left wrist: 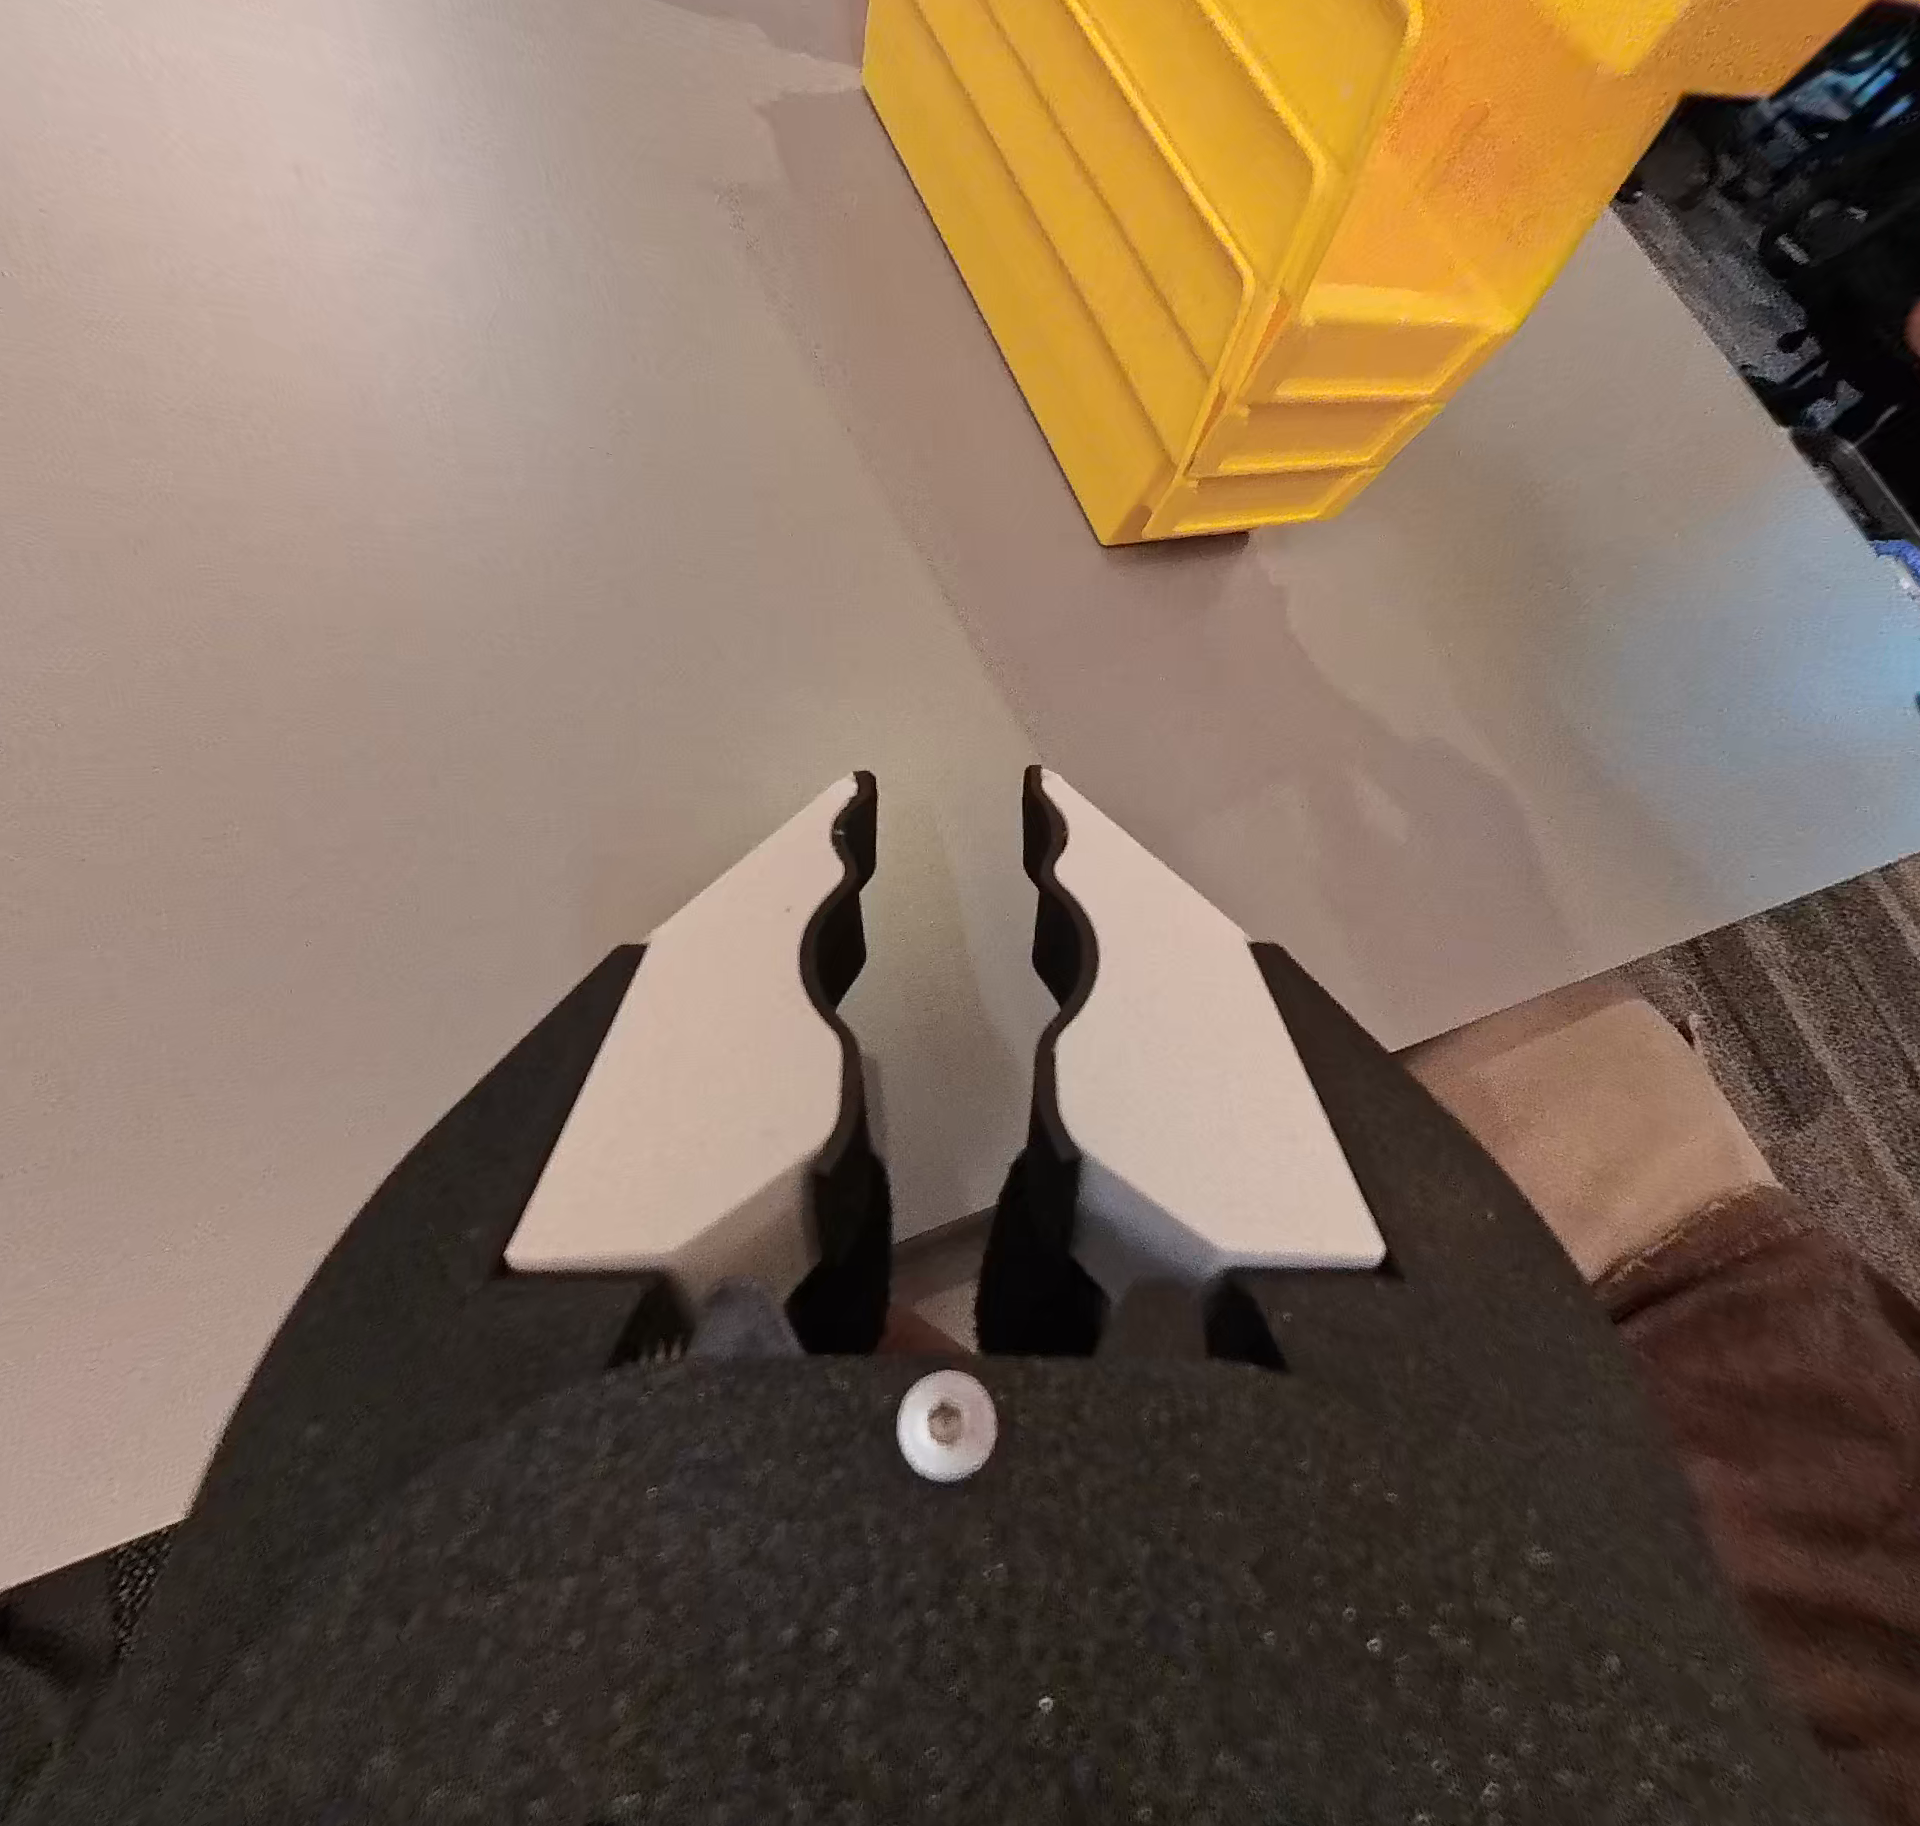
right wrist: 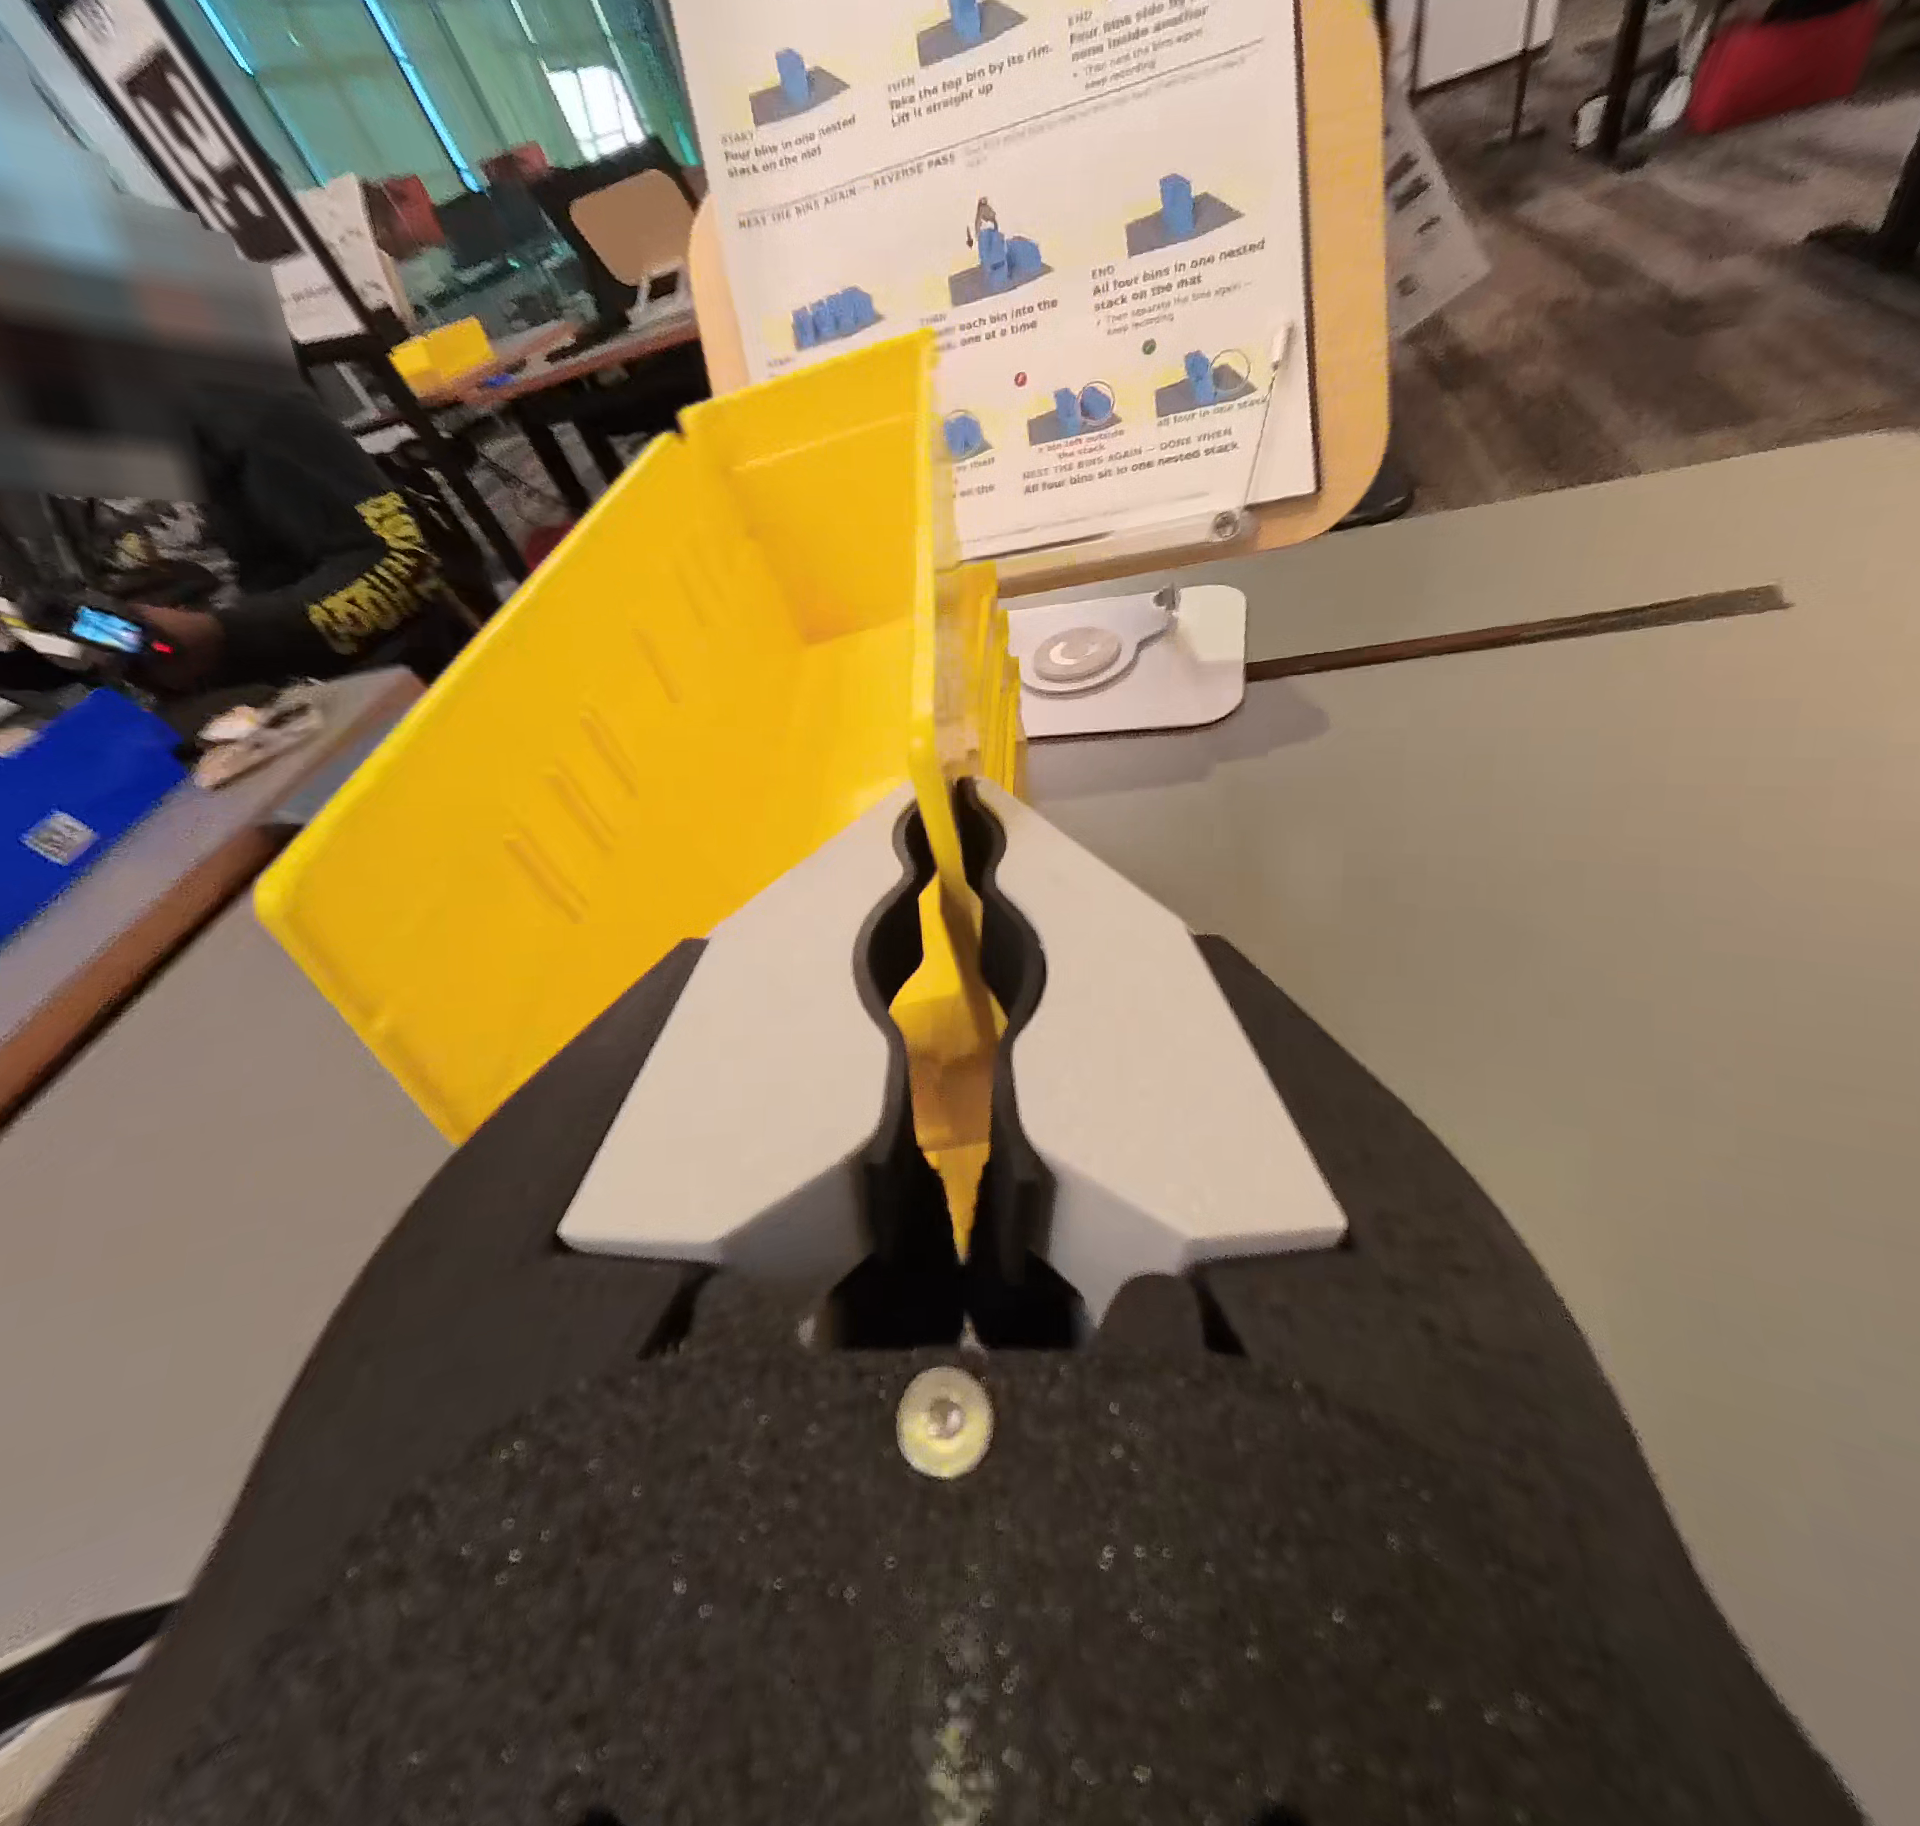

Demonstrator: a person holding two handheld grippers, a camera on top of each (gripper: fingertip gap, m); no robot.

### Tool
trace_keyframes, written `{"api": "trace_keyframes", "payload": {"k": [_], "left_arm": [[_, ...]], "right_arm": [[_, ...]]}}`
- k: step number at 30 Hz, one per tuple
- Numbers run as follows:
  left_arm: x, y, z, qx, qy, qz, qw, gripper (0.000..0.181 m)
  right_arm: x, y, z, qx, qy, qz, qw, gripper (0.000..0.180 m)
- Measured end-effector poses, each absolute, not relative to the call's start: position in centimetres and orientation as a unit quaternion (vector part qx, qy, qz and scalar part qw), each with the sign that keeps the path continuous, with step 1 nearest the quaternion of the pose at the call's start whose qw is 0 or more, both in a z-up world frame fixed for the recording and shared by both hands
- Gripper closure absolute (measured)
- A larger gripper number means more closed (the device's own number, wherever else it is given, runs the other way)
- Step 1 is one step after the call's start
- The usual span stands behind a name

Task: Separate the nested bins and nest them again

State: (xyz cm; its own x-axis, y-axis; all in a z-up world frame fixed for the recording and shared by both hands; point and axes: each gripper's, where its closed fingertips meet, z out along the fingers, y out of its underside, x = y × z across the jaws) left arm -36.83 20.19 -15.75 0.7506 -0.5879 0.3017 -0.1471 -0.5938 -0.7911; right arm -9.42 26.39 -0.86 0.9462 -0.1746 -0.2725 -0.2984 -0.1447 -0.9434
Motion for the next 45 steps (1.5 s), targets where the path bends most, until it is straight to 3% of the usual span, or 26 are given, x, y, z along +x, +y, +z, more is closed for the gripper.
{"api": "trace_keyframes", "payload": {"k": [7, 20, 28, 30, 36, 40, 45], "left_arm": [[-36.8, 19.8, -15.8, -0.847, 0.215, -0.292, 0.389, 0.155], [-36.1, 19.2, -16.1, -0.848, 0.232, -0.292, 0.377, 0.155], [-35.9, 19.2, -16.3, -0.849, 0.233, -0.293, 0.374, 0.155], [-35.8, 19.2, -16.3, -0.849, 0.235, -0.290, 0.374, 0.155], [-35.9, 19.2, -16.4, -0.850, 0.237, -0.286, 0.374, 0.155], [-35.9, 19.2, -16.4, -0.850, 0.236, -0.287, 0.374, 0.155], [-36.1, 19.2, -16.3, -0.850, 0.233, -0.286, 0.376, 0.155]], "right_arm": [[-11.5, 27.0, -0.8, -0.759, 0.178, 0.026, 0.626, 0.177], [-11.8, 28.5, -6.5, -0.766, 0.182, 0.007, 0.617, 0.174], [-11.5, 27.2, -4.5, -0.752, 0.119, -0.036, 0.647, 0.164], [-12.0, 27.0, -3.9, -0.751, 0.098, -0.040, 0.652, 0.174], [-13.5, 27.7, -5.5, -0.777, 0.056, -0.053, 0.625, 0.180], [-15.7, 28.3, -10.4, -0.839, 0.071, 0.035, 0.539, 0.180], [-15.5, 25.9, -4.2, -0.768, 0.042, -0.040, 0.638, 0.180]]}}
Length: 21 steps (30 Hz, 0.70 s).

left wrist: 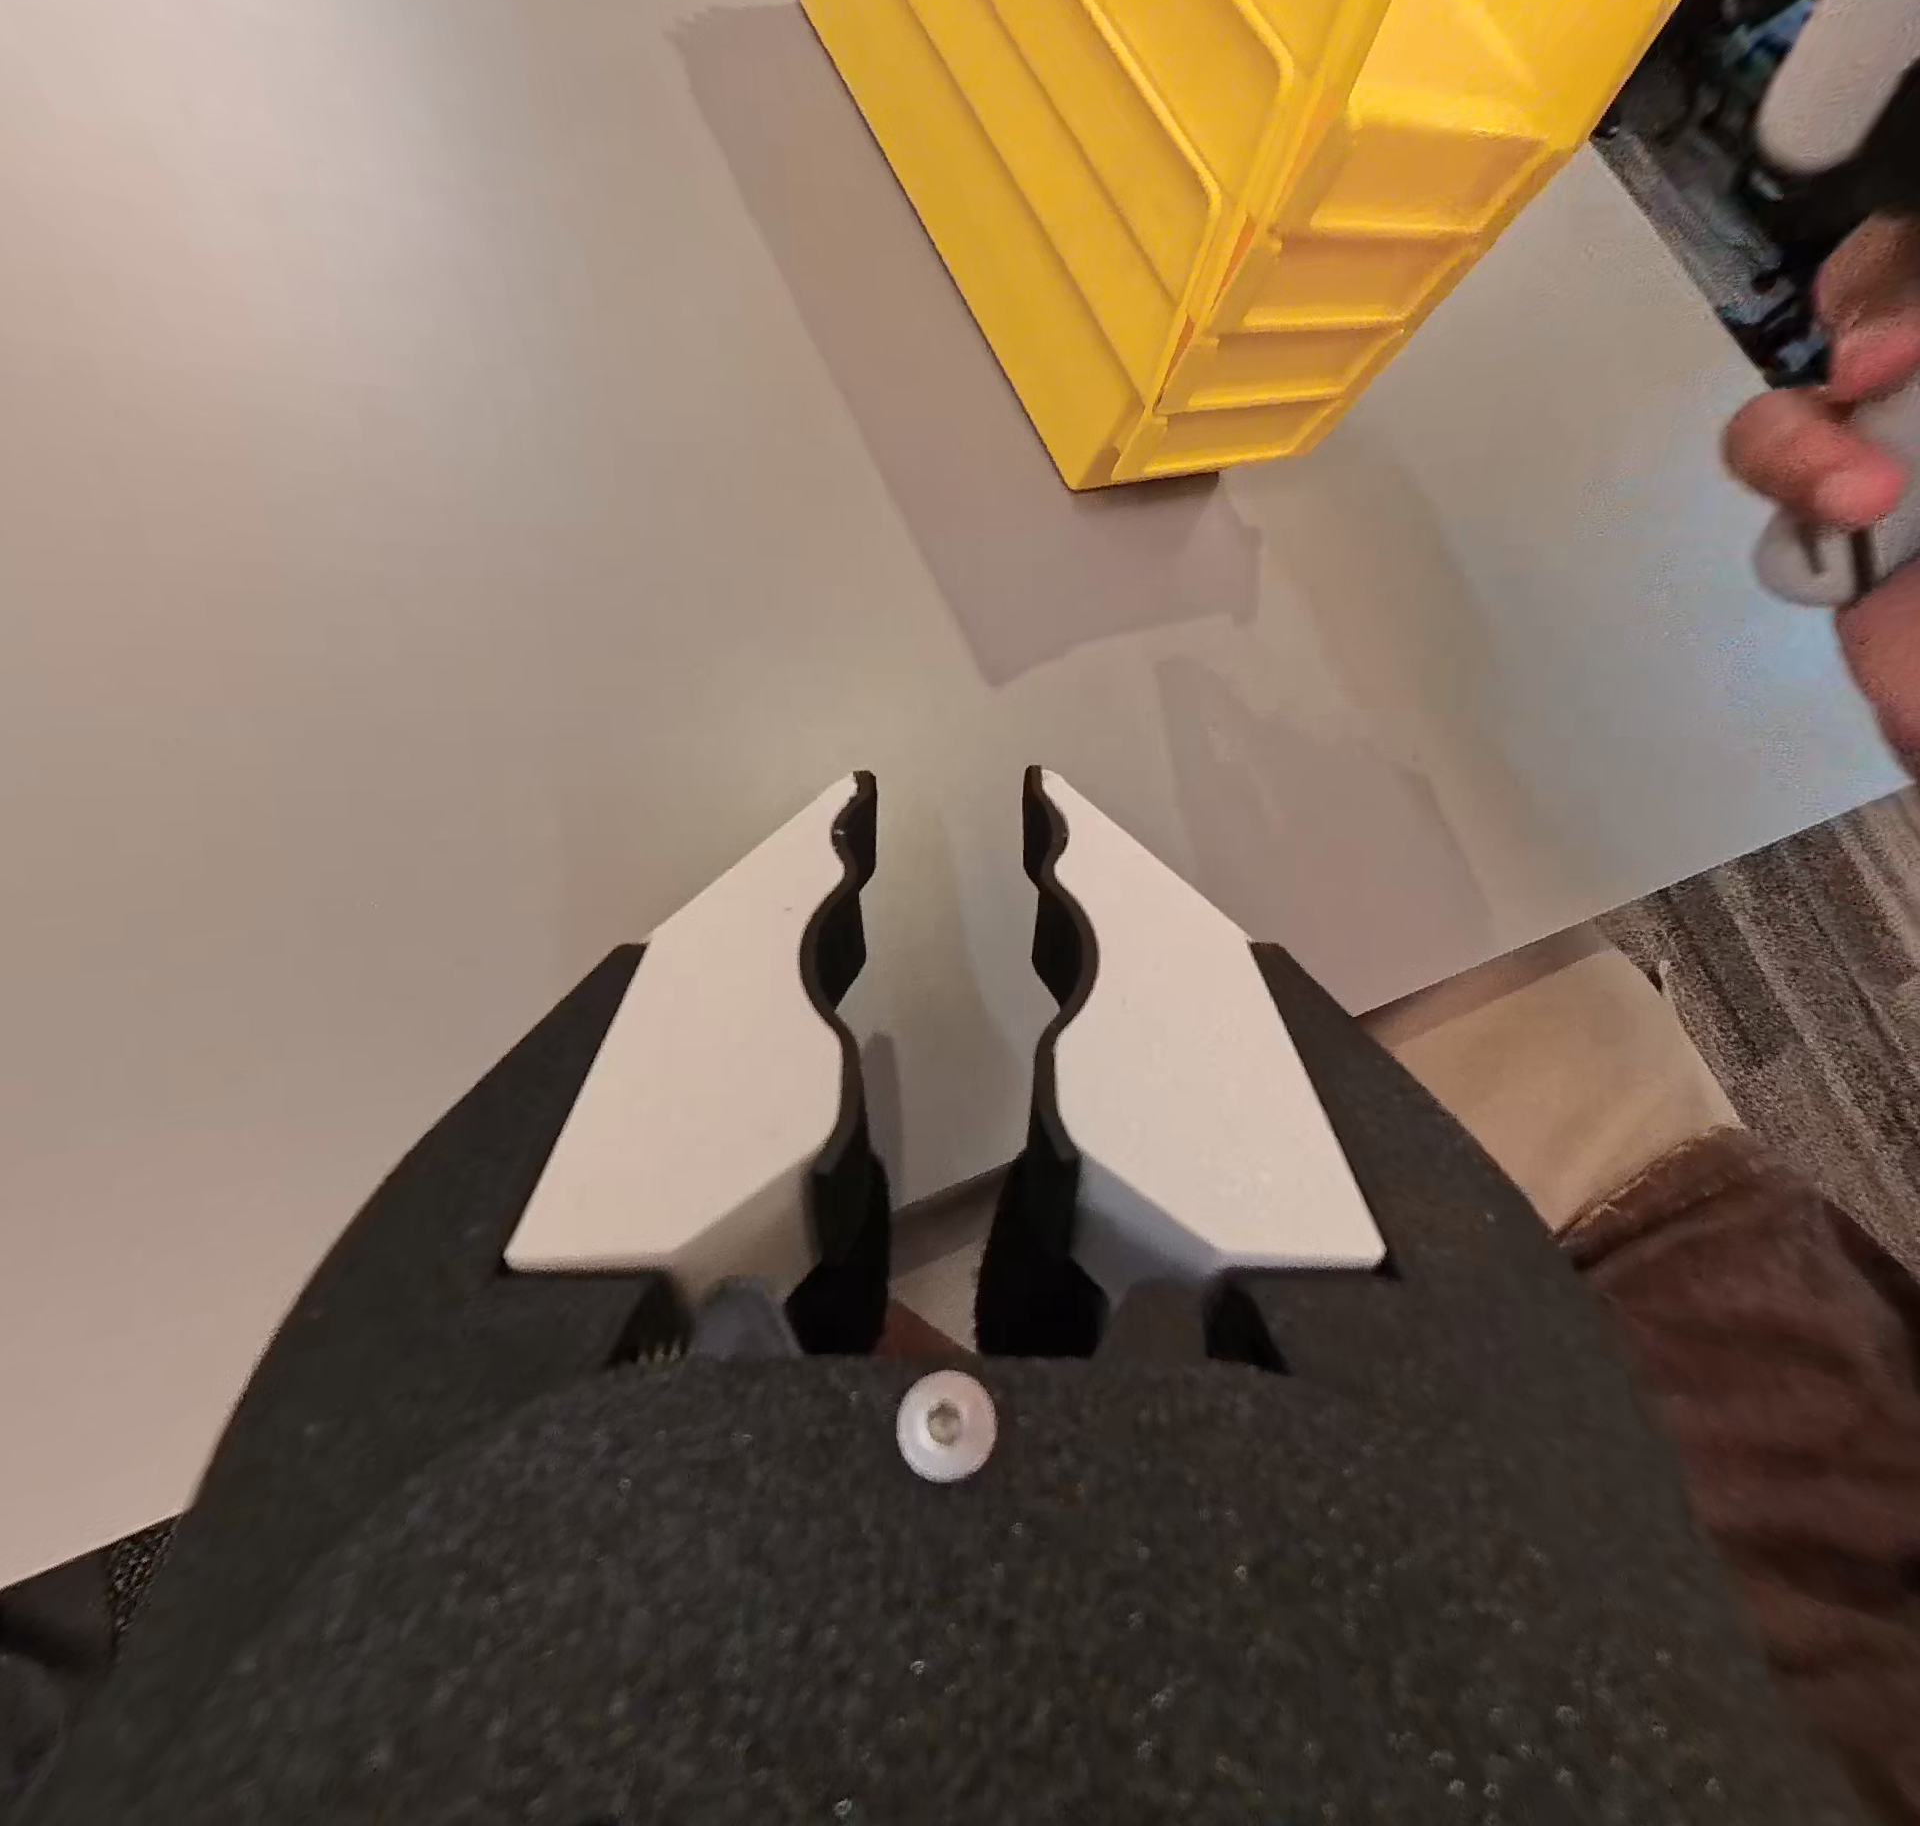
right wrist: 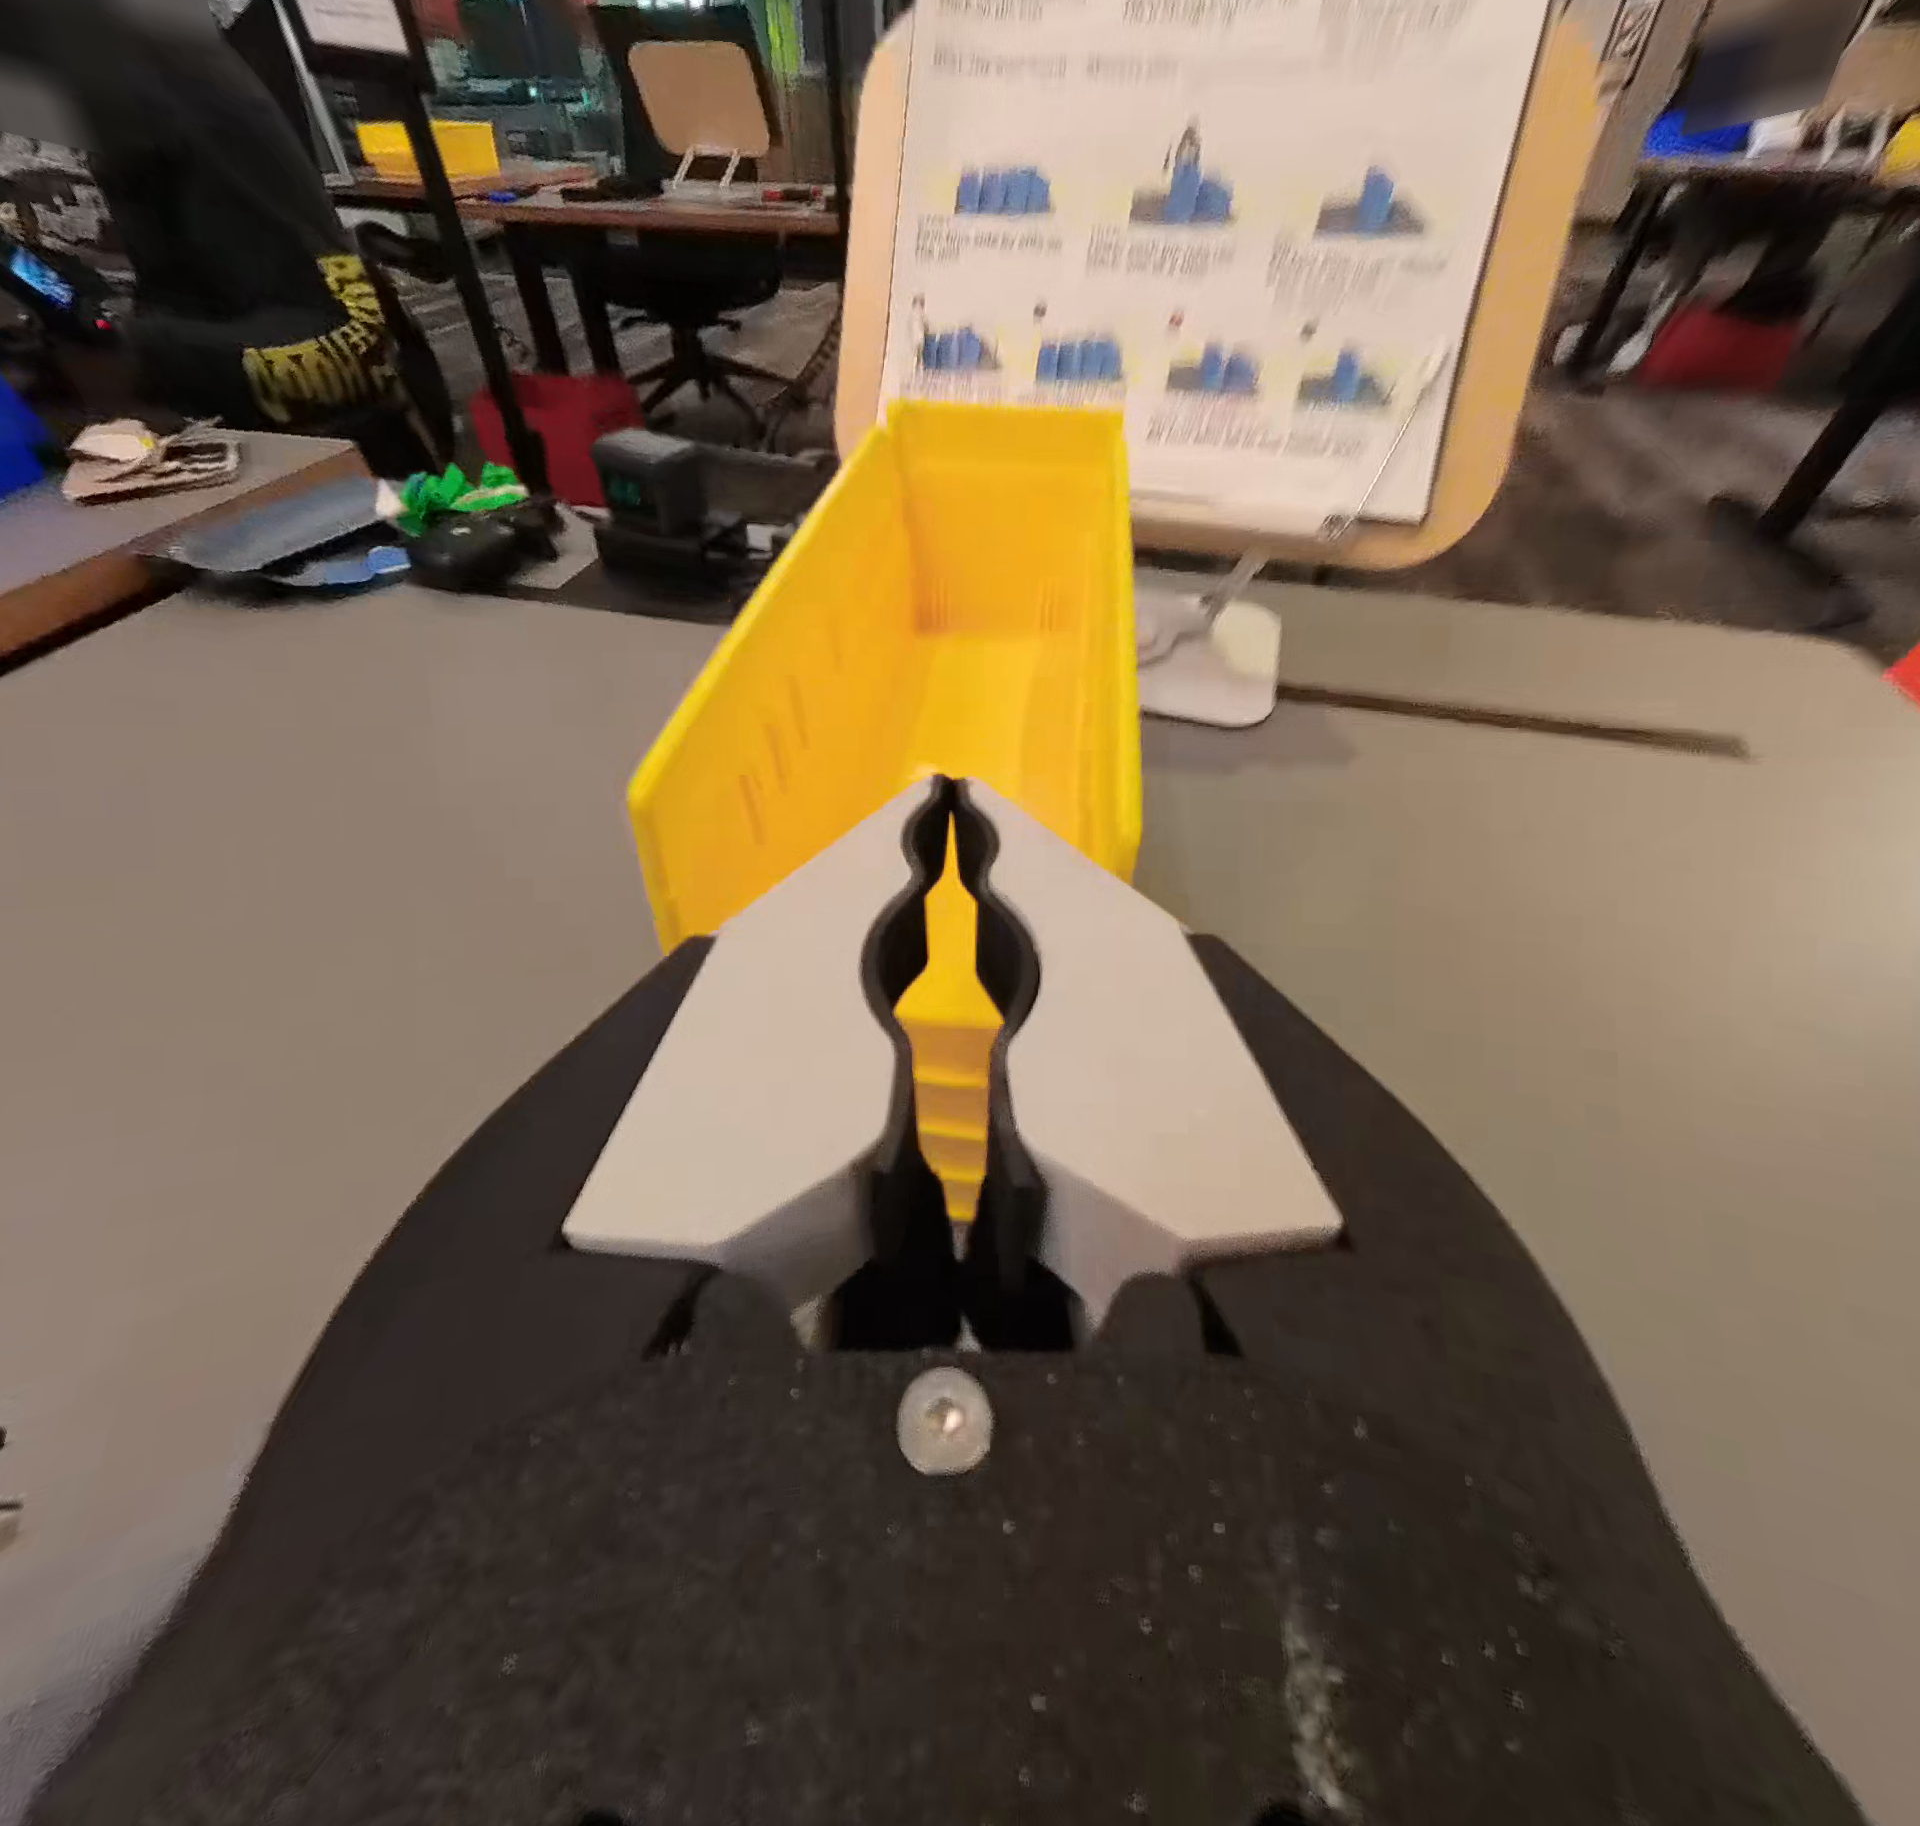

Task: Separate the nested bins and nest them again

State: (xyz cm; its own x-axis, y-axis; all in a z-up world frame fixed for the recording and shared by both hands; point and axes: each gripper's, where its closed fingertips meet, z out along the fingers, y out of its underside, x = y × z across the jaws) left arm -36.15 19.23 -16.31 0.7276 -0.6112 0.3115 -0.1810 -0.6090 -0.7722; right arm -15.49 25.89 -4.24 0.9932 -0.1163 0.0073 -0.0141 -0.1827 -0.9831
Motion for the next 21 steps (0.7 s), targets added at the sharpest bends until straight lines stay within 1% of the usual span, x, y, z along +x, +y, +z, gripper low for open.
{"api": "trace_keyframes", "payload": {"k": [3, 5, 6, 8, 9, 10, 11, 14, 18, 20, 21], "left_arm": [[-35.9, 19.1, -16.4, -0.850, 0.235, -0.289, 0.371, 0.155], [-35.8, 19.0, -16.4, -0.850, 0.238, -0.289, 0.371, 0.155], [-35.8, 19.0, -16.4, -0.849, 0.239, -0.289, 0.372, 0.155], [-35.7, 19.0, -16.4, -0.849, 0.240, -0.287, 0.372, 0.155], [-35.7, 19.0, -16.4, -0.850, 0.240, -0.287, 0.372, 0.155], [-35.7, 19.0, -16.5, -0.850, 0.241, -0.287, 0.372, 0.155], [-35.8, 19.1, -16.5, -0.850, 0.241, -0.286, 0.371, 0.155], [-35.8, 19.1, -16.5, -0.848, 0.247, -0.283, 0.374, 0.154], [-35.1, 18.9, -16.3, -0.838, 0.274, -0.284, 0.377, 0.152], [-34.7, 19.1, -15.8, -0.830, 0.285, -0.280, 0.389, 0.143], [-34.5, 19.3, -15.4, -0.826, 0.288, -0.277, 0.397, 0.137]], "right_arm": [[-14.0, 25.7, -2.0, -0.753, 0.057, -0.033, 0.655, 0.180], [-12.2, 26.0, -2.1, -0.755, 0.077, -0.035, 0.650, 0.180], [-11.7, 26.3, -2.7, -0.763, 0.077, -0.037, 0.641, 0.179], [-11.6, 26.9, -4.6, -0.785, 0.068, -0.028, 0.615, 0.165], [-11.8, 27.1, -6.0, -0.799, 0.068, -0.015, 0.598, 0.164], [-12.2, 27.2, -7.5, -0.812, 0.071, -0.001, 0.580, 0.167], [-11.9, 27.1, -7.7, -0.800, 0.087, -0.006, 0.593, 0.174], [-12.3, 26.4, -7.7, -0.796, 0.060, -0.014, 0.602, 0.171], [-13.1, 23.4, -6.9, -0.793, 0.018, 0.011, 0.608, 0.157], [-14.0, 20.5, -8.0, -0.802, -0.013, 0.040, 0.596, 0.148], [-13.8, 18.8, -9.1, -0.812, -0.022, 0.038, 0.582, 0.148]]}}
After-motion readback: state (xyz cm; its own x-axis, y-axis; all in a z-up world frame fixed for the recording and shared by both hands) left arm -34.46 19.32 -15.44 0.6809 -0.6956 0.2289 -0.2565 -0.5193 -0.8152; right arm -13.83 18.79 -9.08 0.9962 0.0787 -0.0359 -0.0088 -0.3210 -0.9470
